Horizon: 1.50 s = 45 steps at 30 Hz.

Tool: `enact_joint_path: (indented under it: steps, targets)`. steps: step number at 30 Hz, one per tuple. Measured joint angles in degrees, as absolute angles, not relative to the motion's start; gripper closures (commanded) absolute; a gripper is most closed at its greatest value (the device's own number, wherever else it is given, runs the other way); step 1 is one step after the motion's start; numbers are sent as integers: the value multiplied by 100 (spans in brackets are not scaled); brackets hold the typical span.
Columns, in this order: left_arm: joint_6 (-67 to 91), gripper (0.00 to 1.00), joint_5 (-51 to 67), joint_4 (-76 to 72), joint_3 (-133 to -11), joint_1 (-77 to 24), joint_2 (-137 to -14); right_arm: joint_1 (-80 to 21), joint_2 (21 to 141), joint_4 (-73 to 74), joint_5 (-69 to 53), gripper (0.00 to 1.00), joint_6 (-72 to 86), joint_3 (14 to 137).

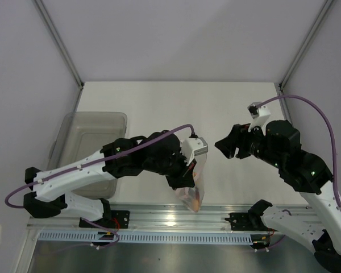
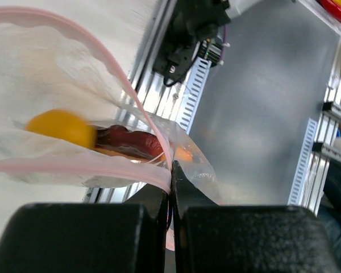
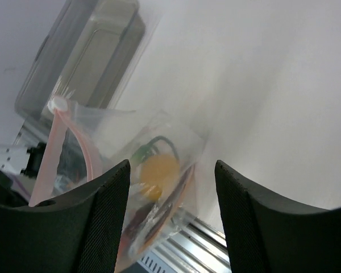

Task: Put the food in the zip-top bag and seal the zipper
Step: Adjust the zipper food storage bag at the center of the board.

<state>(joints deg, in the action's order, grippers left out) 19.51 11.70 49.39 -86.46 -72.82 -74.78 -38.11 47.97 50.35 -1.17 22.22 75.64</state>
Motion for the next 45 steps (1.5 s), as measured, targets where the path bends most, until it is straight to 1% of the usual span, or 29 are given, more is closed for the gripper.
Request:
enact_joint_path:
  steps: [1,4,12,16,17,19,23,27,30,35,45]
  targets:
    - [1887,99,1275,4989,-8630,-7282,-7389,-3811,4755,4991,-329,39,2182,7483]
    - [1734,99,1581,5166,-8604,-7264,-7089,-3811,4683,4821,-952,40,2084,7242]
    - [1608,99,2655,5288,-8604,-7249,-5931,-3811,4676,3723,-2604,36,2121,6471]
    - [1682,100,3330,5293,-8604,-7249,-5621,-3806,4842,3085,-3459,29,2095,6372]
    - [1715,99,3500,5293,-8604,-7251,-5594,-3806,4901,2888,-3695,25,2086,6372]
    - [1802,99,3813,5299,-8602,-7251,-5529,-3806,5004,2484,-4123,20,2075,6372]
    - [1931,100,4145,5360,-8595,-7262,-5507,-3806,5253,1632,-4978,17,2102,6377]
    - [2029,99,4340,5426,-8595,-7273,-5395,-3907,5651,703,-5708,16,2134,6392]
    - [2110,99,4484,5428,-8595,-7282,-5242,-4167,6110,207,-6123,15,2056,6497]
    - [2206,99,4724,5424,-8595,-7317,-5137,-4556,6890,-56,-6659,14,1739,6923]
    - [2257,100,4980,5441,-8591,-7338,-5253,-4764,7902,-589,-7658,15,1562,7660]
